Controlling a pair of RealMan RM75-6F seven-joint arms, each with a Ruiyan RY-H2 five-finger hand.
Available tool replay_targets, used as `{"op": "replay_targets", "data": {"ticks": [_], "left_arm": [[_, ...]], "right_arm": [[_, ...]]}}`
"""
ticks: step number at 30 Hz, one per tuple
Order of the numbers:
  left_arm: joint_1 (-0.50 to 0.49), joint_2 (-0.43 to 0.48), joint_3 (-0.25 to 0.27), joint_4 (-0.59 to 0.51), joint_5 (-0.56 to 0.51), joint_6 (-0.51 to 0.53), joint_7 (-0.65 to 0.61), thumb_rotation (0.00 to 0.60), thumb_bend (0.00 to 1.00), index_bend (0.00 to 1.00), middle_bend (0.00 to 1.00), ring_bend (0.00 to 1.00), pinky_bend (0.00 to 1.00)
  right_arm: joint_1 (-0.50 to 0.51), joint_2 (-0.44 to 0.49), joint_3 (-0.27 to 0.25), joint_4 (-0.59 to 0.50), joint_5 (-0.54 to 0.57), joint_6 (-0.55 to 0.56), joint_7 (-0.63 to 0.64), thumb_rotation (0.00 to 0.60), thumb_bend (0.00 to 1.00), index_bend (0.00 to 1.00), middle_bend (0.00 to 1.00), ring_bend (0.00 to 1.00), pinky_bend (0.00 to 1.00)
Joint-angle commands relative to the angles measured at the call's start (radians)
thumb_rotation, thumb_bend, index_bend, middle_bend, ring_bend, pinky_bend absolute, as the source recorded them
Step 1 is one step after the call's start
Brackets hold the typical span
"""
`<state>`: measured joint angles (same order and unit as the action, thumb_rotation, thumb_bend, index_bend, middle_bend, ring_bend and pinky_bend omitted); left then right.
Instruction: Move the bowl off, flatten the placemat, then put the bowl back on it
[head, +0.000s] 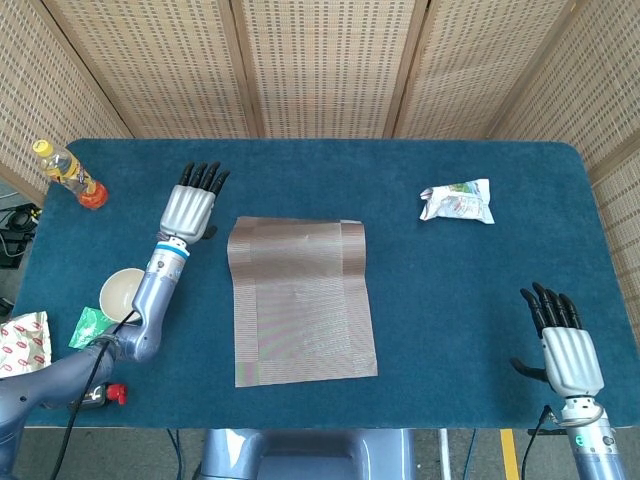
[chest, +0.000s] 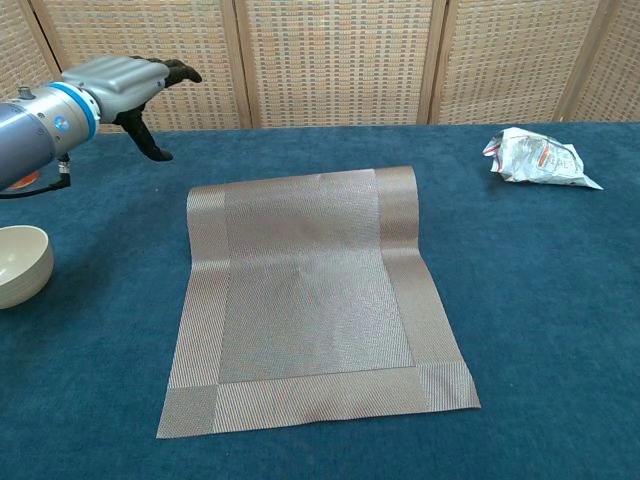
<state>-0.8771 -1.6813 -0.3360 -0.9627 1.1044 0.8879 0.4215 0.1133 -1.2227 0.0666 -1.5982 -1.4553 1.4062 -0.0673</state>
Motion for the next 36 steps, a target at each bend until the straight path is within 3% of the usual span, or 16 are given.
{"op": "replay_targets", "data": {"ticks": [1,10,15,21,30,36], "left_arm": [[0.012,0.015,0.011,-0.014,0.008,0.013,-0.017,0.6,0.21,0.06,0.0,0.0,0.0],[0.117,0.121,0.089,-0.19,0.095,0.131,-0.088,0.6,0.17,0.05,0.0,0.0,0.0],[0.218,0.234,0.151,-0.375,0.119,0.214,-0.086,0.6,0.08,0.01,0.0,0.0,0.0],[0.357,0.359,0.234,-0.569,0.164,0.348,-0.091,0.6,0.07,0.0,0.0,0.0,0.0],[0.551,0.411,0.359,-0.647,0.271,0.558,-0.131,0.6,0.07,0.0,0.0,0.0,0.0],[0.651,0.463,0.423,-0.683,0.314,0.638,-0.144,0.6,0.07,0.0,0.0,0.0,0.0]], "right_arm": [[0.001,-0.002,-0.002,0.001,0.0,-0.002,-0.003,0.6,0.2,0.0,0.0,0.0,0.0],[0.002,-0.003,-0.011,0.001,-0.014,-0.002,0.0,0.6,0.19,0.0,0.0,0.0,0.0],[0.004,-0.009,-0.022,0.003,-0.041,0.002,0.004,0.6,0.15,0.0,0.0,0.0,0.0],[0.002,-0.016,-0.039,0.011,-0.074,0.012,0.006,0.6,0.14,0.0,0.0,0.0,0.0],[0.003,-0.029,-0.058,0.02,-0.125,0.028,0.003,0.6,0.13,0.0,0.0,0.0,0.0],[0.005,-0.044,-0.076,0.027,-0.168,0.039,-0.019,0.6,0.11,0.0,0.0,0.0,0.0]]}}
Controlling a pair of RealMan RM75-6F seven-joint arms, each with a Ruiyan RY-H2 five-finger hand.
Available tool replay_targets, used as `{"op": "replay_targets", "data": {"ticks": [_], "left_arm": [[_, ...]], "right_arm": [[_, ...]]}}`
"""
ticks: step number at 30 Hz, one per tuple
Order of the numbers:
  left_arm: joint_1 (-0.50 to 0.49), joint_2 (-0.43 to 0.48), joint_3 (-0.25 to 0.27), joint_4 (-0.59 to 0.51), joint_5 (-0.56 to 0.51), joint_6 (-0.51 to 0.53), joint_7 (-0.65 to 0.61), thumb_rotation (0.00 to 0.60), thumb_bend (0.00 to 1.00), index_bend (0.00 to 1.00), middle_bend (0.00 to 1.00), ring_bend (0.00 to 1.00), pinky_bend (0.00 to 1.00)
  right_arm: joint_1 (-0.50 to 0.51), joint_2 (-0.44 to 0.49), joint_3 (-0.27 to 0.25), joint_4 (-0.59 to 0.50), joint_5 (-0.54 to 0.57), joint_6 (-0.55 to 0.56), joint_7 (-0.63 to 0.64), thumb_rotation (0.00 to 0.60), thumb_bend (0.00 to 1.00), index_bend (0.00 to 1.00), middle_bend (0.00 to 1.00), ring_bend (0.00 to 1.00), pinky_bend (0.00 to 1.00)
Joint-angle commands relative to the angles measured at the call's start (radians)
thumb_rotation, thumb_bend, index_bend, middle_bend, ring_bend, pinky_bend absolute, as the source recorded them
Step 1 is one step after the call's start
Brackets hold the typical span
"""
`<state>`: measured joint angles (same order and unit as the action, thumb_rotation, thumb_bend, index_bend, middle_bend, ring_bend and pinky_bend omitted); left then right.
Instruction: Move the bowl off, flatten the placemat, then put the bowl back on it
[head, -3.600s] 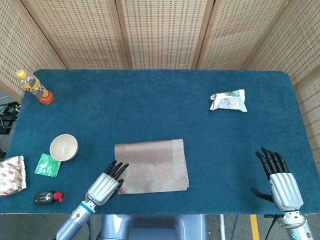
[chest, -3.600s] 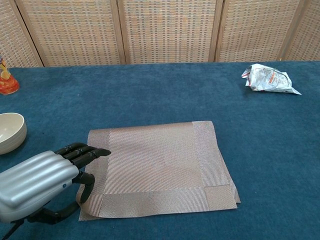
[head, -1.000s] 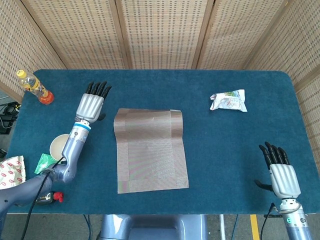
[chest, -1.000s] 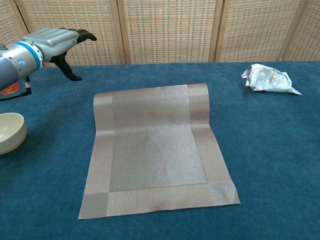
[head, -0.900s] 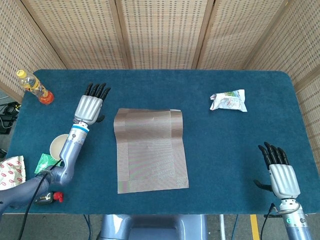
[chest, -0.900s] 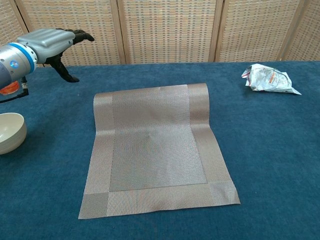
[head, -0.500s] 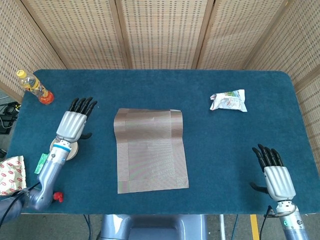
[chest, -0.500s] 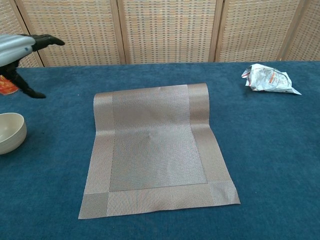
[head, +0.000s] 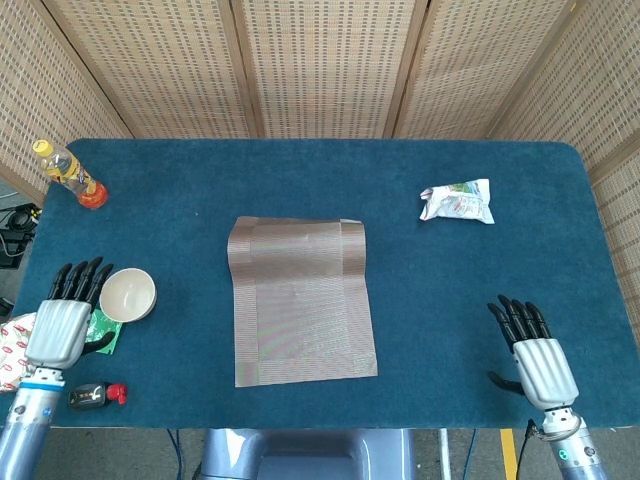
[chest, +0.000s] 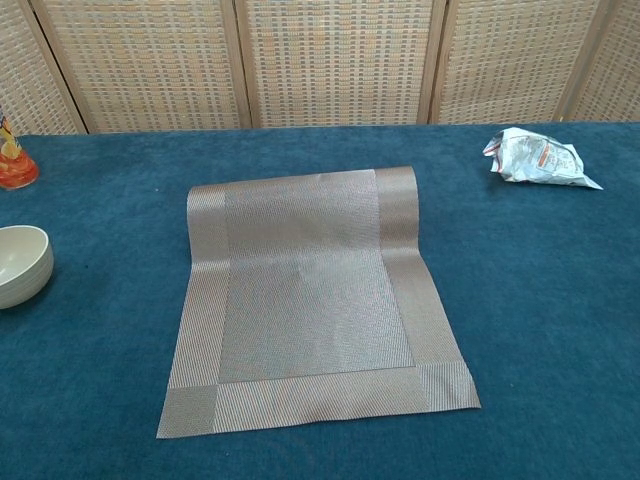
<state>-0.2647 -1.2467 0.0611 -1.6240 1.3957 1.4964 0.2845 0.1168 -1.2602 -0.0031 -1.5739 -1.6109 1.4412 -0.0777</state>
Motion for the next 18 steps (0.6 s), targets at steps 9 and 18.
{"op": "replay_targets", "data": {"ticks": [9,18], "left_arm": [[0.117,0.063,0.044,-0.018,0.087,0.103,-0.043,0.6,0.07,0.0,0.0,0.0,0.0],[0.135,0.068,0.026,-0.01,0.096,0.088,-0.053,0.6,0.07,0.0,0.0,0.0,0.0]], "right_arm": [[0.038,-0.097,-0.029,0.008,-0.091,-0.027,-0.056,0.6,0.09,0.0,0.0,0.0,0.0],[0.113,-0.24,-0.022,-0.052,-0.144,-0.133,-0.233,0.6,0.08,0.01,0.0,0.0,0.0]]}}
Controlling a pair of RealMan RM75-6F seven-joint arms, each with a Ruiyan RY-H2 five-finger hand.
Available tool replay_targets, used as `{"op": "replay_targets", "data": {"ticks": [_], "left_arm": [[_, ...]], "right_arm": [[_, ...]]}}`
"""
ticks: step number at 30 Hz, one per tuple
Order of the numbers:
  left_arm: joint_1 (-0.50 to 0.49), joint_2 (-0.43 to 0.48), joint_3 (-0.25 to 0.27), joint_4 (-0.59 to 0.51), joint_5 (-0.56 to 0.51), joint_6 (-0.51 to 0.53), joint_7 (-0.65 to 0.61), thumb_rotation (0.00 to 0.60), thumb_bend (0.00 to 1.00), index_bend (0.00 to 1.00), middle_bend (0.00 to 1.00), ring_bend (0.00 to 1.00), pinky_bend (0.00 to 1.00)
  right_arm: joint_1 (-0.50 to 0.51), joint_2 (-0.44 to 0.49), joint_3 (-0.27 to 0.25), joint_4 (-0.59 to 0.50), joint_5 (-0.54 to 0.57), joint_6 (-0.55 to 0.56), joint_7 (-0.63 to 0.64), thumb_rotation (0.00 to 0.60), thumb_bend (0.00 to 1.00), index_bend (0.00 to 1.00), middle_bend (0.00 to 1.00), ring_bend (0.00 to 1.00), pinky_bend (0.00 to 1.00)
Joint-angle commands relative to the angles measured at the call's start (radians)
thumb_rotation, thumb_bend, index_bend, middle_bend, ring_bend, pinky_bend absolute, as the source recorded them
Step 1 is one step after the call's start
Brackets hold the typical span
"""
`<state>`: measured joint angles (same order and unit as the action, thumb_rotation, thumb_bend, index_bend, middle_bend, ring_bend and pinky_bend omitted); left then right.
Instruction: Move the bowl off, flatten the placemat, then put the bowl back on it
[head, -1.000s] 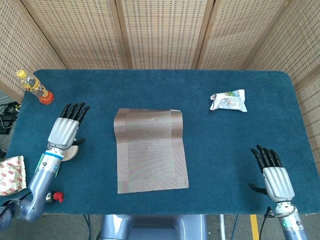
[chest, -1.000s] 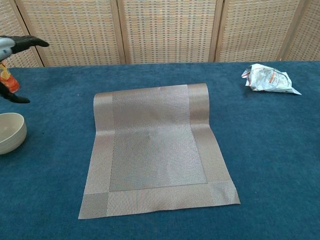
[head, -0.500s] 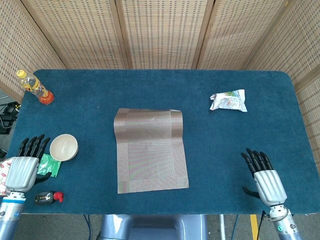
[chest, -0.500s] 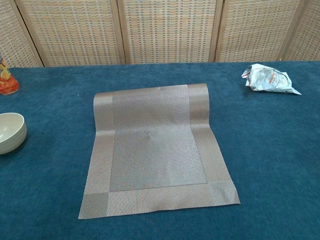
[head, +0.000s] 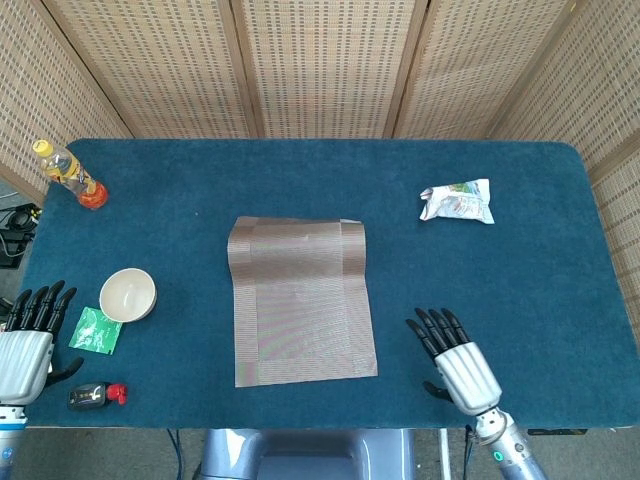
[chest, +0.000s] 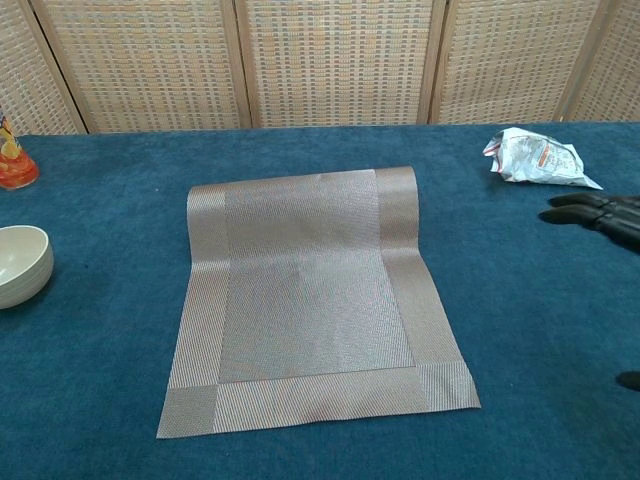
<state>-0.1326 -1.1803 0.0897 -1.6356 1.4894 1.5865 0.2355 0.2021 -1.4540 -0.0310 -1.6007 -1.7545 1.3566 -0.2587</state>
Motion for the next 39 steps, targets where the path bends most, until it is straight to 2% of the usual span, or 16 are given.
{"op": "replay_targets", "data": {"ticks": [1,7,13,39], "left_arm": [[0.004,0.003,-0.004,0.003,0.003,-0.005,-0.007,0.6,0.07,0.0,0.0,0.0,0.0],[0.009,0.006,-0.015,0.009,0.011,-0.022,-0.019,0.6,0.07,0.0,0.0,0.0,0.0],[0.013,0.008,-0.026,0.013,0.011,-0.035,-0.029,0.6,0.07,0.0,0.0,0.0,0.0],[0.027,0.012,-0.055,0.017,0.019,-0.07,-0.049,0.6,0.08,0.0,0.0,0.0,0.0]], "right_arm": [[0.034,-0.06,0.01,-0.031,0.01,-0.065,-0.071,0.6,0.08,0.01,0.0,0.0,0.0],[0.069,-0.138,0.037,-0.042,0.103,-0.164,-0.168,0.6,0.08,0.01,0.0,0.0,0.0],[0.089,-0.18,0.056,-0.023,0.173,-0.213,-0.208,0.6,0.08,0.02,0.0,0.0,0.0],[0.141,-0.286,0.081,0.078,0.323,-0.268,-0.257,0.6,0.08,0.04,0.0,0.0,0.0]]}}
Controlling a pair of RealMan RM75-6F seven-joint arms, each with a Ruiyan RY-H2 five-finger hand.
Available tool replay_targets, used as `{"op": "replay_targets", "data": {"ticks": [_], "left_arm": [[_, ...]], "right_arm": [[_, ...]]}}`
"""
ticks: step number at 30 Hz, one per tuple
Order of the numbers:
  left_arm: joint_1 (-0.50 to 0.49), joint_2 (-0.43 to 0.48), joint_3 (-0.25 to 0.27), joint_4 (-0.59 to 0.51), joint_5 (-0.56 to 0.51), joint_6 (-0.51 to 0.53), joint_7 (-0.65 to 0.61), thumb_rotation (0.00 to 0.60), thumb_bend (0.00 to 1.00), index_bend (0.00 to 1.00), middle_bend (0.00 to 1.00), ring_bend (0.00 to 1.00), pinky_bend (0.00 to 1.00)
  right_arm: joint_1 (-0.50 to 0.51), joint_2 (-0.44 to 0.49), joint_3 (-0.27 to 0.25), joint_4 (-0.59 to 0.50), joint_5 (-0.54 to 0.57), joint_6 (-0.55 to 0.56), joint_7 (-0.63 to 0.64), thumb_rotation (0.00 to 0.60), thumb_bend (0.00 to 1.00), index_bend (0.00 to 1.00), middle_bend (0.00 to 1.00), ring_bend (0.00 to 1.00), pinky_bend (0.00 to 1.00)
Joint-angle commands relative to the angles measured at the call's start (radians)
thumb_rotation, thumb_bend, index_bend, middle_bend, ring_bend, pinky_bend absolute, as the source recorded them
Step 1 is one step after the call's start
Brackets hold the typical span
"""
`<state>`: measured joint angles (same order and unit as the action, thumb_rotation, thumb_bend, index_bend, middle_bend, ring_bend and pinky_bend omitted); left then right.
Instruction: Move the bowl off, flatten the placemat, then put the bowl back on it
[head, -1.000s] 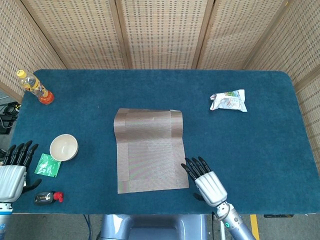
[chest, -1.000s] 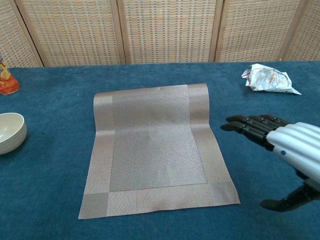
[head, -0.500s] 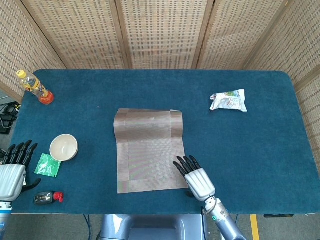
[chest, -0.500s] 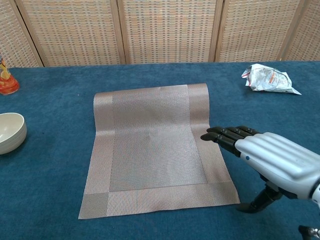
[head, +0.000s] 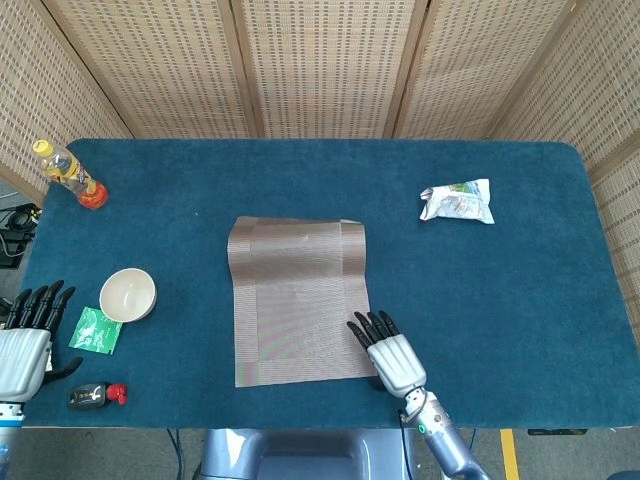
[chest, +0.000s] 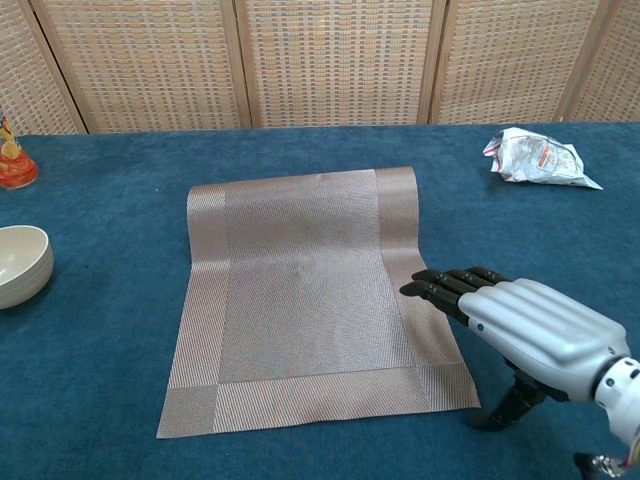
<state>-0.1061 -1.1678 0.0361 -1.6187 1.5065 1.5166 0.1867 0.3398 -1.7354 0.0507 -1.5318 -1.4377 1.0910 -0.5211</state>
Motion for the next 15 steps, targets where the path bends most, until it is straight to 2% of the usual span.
{"op": "replay_targets", "data": {"ticks": [1,10,15], "left_arm": [[0.001,-0.001,-0.003,0.001,0.003,0.0,0.0,0.6,0.08,0.0,0.0,0.0,0.0],[0.005,-0.006,-0.015,0.009,0.001,-0.003,-0.003,0.6,0.09,0.0,0.0,0.0,0.0],[0.007,-0.006,-0.018,0.011,0.003,-0.005,-0.006,0.6,0.09,0.0,0.0,0.0,0.0]], "right_arm": [[0.005,-0.007,-0.002,0.016,0.007,-0.003,0.009,0.6,0.08,0.04,0.0,0.0,0.0],[0.015,-0.032,-0.018,0.069,-0.006,0.006,0.057,0.6,0.09,0.06,0.0,0.0,0.0],[0.018,-0.054,-0.027,0.113,-0.05,0.042,0.095,0.6,0.17,0.09,0.0,0.0,0.0]]}}
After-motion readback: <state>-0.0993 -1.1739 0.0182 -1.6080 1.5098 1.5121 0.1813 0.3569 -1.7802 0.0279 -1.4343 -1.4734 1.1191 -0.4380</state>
